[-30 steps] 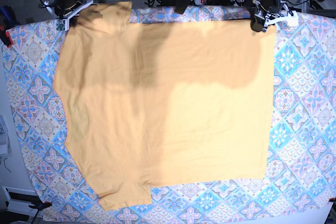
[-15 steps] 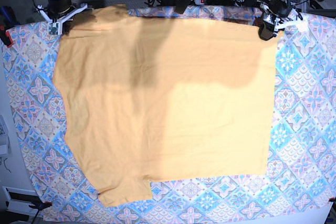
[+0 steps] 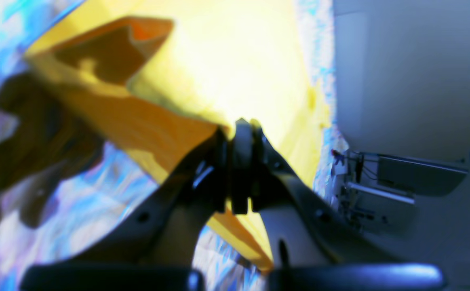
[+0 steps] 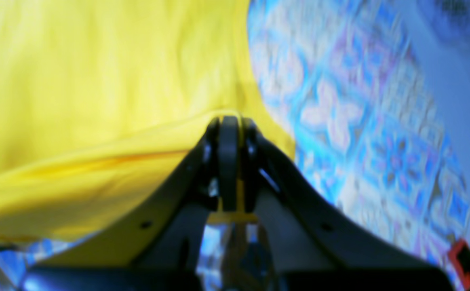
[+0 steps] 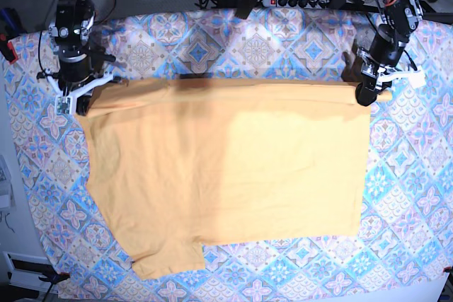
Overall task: Fold the T-shirt properly
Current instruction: 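Lift the gripped edge and fold it over onto the shirt body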
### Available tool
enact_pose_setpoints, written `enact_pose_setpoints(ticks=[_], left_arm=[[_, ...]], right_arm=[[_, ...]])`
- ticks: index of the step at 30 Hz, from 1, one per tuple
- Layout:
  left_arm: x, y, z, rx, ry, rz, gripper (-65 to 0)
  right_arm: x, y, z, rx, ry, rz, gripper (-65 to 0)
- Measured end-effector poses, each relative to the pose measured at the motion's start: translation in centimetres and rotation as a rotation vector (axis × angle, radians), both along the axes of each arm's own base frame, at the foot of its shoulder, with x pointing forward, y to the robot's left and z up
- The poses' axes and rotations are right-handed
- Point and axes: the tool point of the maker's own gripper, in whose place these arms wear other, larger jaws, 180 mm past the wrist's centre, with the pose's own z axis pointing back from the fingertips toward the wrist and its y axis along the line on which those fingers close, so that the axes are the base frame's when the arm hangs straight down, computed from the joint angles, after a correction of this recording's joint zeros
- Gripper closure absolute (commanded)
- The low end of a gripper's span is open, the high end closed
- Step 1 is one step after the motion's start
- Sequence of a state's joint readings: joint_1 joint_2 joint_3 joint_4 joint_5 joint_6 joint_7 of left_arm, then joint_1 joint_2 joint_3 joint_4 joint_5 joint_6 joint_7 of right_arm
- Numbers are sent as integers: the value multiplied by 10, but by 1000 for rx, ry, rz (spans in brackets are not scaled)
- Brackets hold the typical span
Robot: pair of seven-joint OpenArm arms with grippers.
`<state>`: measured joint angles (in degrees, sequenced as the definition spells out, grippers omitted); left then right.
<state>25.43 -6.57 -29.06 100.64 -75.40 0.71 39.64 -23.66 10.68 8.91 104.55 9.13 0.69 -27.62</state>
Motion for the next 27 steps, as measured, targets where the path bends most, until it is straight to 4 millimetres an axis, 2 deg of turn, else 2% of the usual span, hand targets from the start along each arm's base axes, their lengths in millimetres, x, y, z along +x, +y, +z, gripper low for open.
enact_pose_setpoints(ticks=[2, 4, 9, 15, 22, 27], left_arm=[[15, 2, 8, 29, -30, -6, 0], [26, 4, 7, 33, -40, 0, 0], [49, 9, -15, -19, -16, 30, 0], [74, 13, -35, -82, 9, 70, 0], [102, 16, -29, -14, -1, 53, 0], [106, 9, -40, -31, 10, 40, 0]], right_arm=[[16, 0, 5, 13, -15, -5, -2], [29, -2, 2, 24, -14, -18, -2], [46, -9, -21, 52, 25, -49, -1], [72, -2, -40, 81, 55, -40, -1], [86, 0, -67, 93, 51, -37, 0], [91, -5, -77, 93, 49, -53, -2]])
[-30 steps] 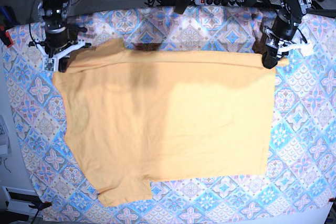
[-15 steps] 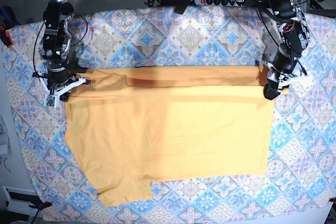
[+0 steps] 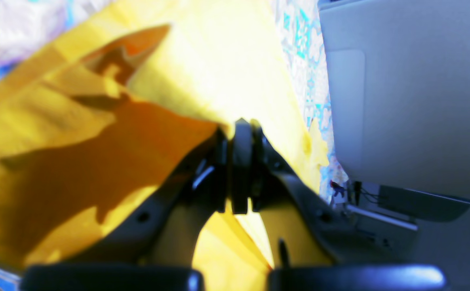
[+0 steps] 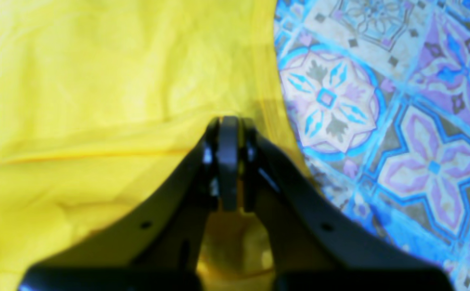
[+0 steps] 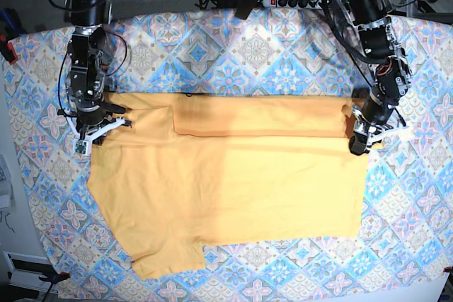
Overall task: Fold the T-shirt properly
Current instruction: 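Lift the gripped edge and fold it over onto the shirt body, then pull both grippers back toward the arm bases, dragging the shirt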
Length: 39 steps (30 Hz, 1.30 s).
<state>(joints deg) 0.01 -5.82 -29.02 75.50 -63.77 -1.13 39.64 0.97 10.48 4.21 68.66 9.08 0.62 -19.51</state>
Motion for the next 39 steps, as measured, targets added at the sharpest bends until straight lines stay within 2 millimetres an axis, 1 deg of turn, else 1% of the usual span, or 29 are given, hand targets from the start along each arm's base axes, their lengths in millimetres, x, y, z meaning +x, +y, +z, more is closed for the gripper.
enact_pose_setpoints(ticks=[2, 3, 5, 8, 9, 10, 12, 14, 16, 18, 19, 22, 24, 26, 28, 29, 30, 33, 39], left_arm=[[-3, 1, -3, 5, 11, 2, 0], [-4, 2, -4, 5, 13, 2, -22], [-5, 2, -5, 4, 16, 4, -92], [-10, 3, -8, 4, 25, 13, -252], [-14, 3, -10, 2, 33, 13, -293], [-18, 3, -13, 2, 44, 14, -316], [-22, 3, -14, -4, 51, 15, -341], [-26, 3, -10, -22, 27, 21, -354], [-31, 3, -3, -44, 1, 28, -351], [-43, 2, -2, -62, -7, 29, -348], [-50, 3, -6, -66, 5, 34, -348], [-78, 0, -26, -99, 76, 54, -351], [-86, -4, -30, -127, 83, 58, -352], [-86, -5, -30, -131, 78, 59, -351], [-84, -6, -29, -132, 72, 61, -350], [-85, -5, -32, -135, 76, 64, -349], [-86, -6, -36, -150, 81, 70, -348], [-94, -7, -59, -188, 136, 100, -347], [-91, -10, -60, -201, 131, 107, -347]], right_arm=[[4, -1, 2, -3, -19, -1, -6], [5, -1, 2, -2, -20, -2, -16], [5, -1, 3, -3, -23, -1, -44], [4, -2, 3, -7, -25, -2, -88], [3, -2, 4, -10, -22, -3, -97], [4, -2, 7, -13, -32, -2, -102], [6, 0, 17, -20, -59, 4, -108], [4, 1, 25, -28, -85, 15, -108], [-5, 3, 29, -35, -88, 22, -108], [-15, 4, 33, -43, -99, 29, -108], [-21, 3, 33, -49, -92, 32, -108], [-39, 4, 27, -54, -66, 38, -108], [-50, 5, 24, -60, -49, 49, -108], [-56, 5, 22, -66, -38, 63, -108], [-58, 2, 22, -71, -35, 52, -108], [-58, 2, 22, -72, -36, 52, -108], [-57, 3, 23, -71, -38, 56, -108], [-57, 4, 23, -68, -40, 58, -108], [-57, 2, 24, -70, -41, 54, -108]])
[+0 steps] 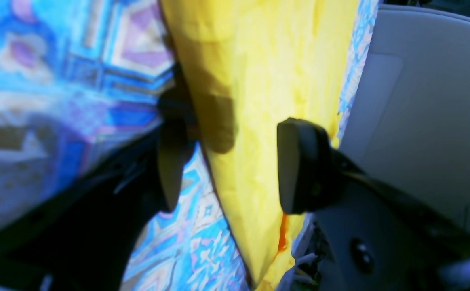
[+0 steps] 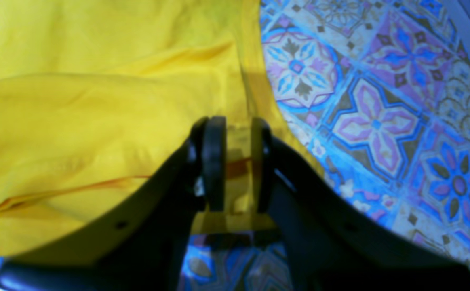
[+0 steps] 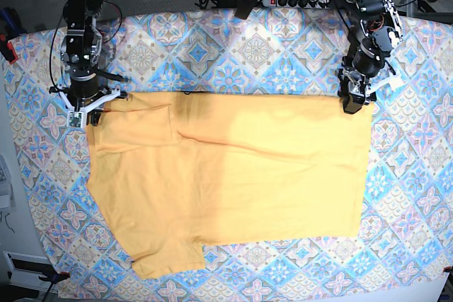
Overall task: Fold the T-shirt properly
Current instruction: 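Pull both grippers back toward the arm bases, dragging the shirt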
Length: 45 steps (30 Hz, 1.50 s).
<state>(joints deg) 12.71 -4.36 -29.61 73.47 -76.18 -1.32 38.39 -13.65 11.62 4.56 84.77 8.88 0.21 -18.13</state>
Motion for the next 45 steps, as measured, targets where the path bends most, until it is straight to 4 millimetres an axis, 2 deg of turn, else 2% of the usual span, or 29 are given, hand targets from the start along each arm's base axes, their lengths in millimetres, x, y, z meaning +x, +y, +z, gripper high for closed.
enact_pose_setpoints(ticks=[3, 7, 11, 14, 16, 19, 22, 26, 30, 36, 40, 45], left_arm=[[2, -1, 1, -1, -4, -2, -346], [16, -2, -4, -24, -10, 8, -331], [21, -6, -11, -89, 15, -1, -207], [21, -6, -11, -92, 12, 2, -71], [21, -6, -11, -91, 12, 0, 0], [20, -6, -12, -91, 11, 0, 0], [20, -7, -11, -91, 9, -1, 0], [20, -7, -11, -90, 8, -2, 0], [20, -7, -11, -90, 7, -2, 0], [20, -7, -11, -89, 7, -3, 0], [20, -7, -11, -89, 7, -3, 0], [20, -7, -11, -92, 6, -2, 0]], right_arm=[[0, 0, 0, 1, 1, 1, -108], [0, 1, 0, 0, 1, 2, -107], [-8, 2, -3, 1, 9, 9, -108], [-28, 0, -16, 0, 65, 0, -108], [-36, 2, -17, -2, 76, 7, -110], [-38, 4, -12, 1, 77, 12, -139], [-41, 0, -10, 13, 107, -7, -223], [-39, -10, 3, 178, 42, -135, -287], [-39, -6, 5, 438, 13, -233, -293], [-41, -15, 10, 616, -27, -326, -295], [-44, -15, -10, 732, 15, -389, -296], [-35, -12, -30, 841, 32, -447, -296]])
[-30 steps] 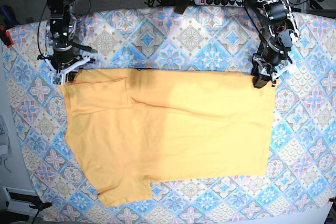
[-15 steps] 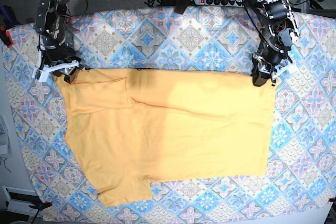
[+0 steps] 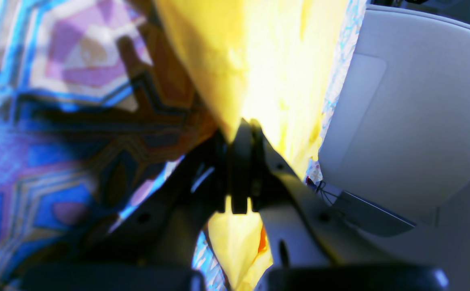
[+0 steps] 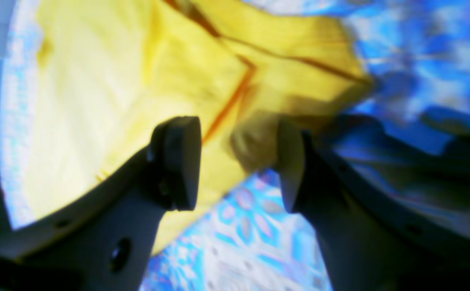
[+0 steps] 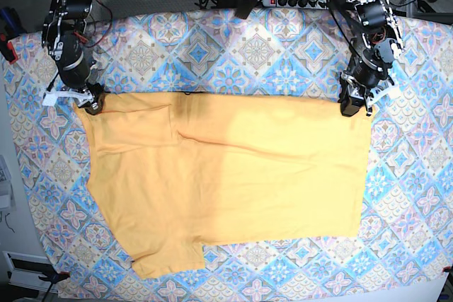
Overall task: Fold the T-shirt properly
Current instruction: 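Pull both grippers back toward the arm bases, dragging the shirt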
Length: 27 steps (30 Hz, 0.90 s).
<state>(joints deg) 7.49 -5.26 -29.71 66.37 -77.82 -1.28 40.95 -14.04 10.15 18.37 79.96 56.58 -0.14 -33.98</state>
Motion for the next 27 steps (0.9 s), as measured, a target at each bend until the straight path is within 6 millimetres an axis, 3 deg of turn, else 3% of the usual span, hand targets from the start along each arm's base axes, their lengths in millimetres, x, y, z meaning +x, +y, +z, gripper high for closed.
enact_pose_setpoints(ticks=[4, 9, 14, 27], left_arm=[[0, 1, 0, 3, 0, 2, 0], [0, 0, 0, 1, 1, 0, 0], [0, 1, 0, 6, 0, 3, 0], [-1, 1, 0, 1, 1, 3, 0]], right_arm=[[-10, -1, -16, 16, 42, -19, -296], [3, 2, -7, 23, 11, -10, -296], [-15, 1, -19, 31, 48, -21, -296], [11, 2, -15, 43, 23, -24, -291]])
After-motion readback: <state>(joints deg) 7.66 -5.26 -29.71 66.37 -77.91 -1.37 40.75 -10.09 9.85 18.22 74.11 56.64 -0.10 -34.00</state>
